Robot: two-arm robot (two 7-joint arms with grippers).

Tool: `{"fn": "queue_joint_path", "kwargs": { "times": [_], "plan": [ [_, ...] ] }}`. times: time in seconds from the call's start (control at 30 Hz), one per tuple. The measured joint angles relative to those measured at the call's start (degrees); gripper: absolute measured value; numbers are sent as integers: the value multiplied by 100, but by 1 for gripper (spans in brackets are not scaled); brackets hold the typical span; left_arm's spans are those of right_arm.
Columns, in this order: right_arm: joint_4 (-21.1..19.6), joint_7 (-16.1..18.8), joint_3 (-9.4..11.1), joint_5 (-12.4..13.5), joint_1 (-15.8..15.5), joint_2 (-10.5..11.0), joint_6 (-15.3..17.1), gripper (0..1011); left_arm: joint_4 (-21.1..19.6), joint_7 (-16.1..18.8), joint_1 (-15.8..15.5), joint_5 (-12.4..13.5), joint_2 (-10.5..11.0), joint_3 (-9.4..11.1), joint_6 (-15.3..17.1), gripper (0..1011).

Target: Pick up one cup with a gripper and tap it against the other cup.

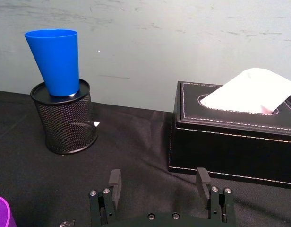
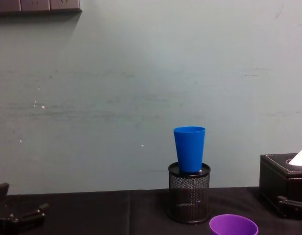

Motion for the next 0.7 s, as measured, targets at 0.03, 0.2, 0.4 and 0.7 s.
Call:
{"fn": "queue_joint_path", "kwargs": {
  "times": [0.03,0.2,0.4,0.7],
  "plan": [
    [0,0,0,0,0,0,0,1003,0,0,0,0,0,0,0,1000],
    [0,0,0,0,0,0,0,1003,0,0,0,0,0,0,0,1000],
    [0,0,0,0,0,0,0,1003,0,0,0,0,0,0,0,1000],
    [0,0,0,0,0,0,0,1003,0,0,0,0,0,0,0,1000]
  ]
}}
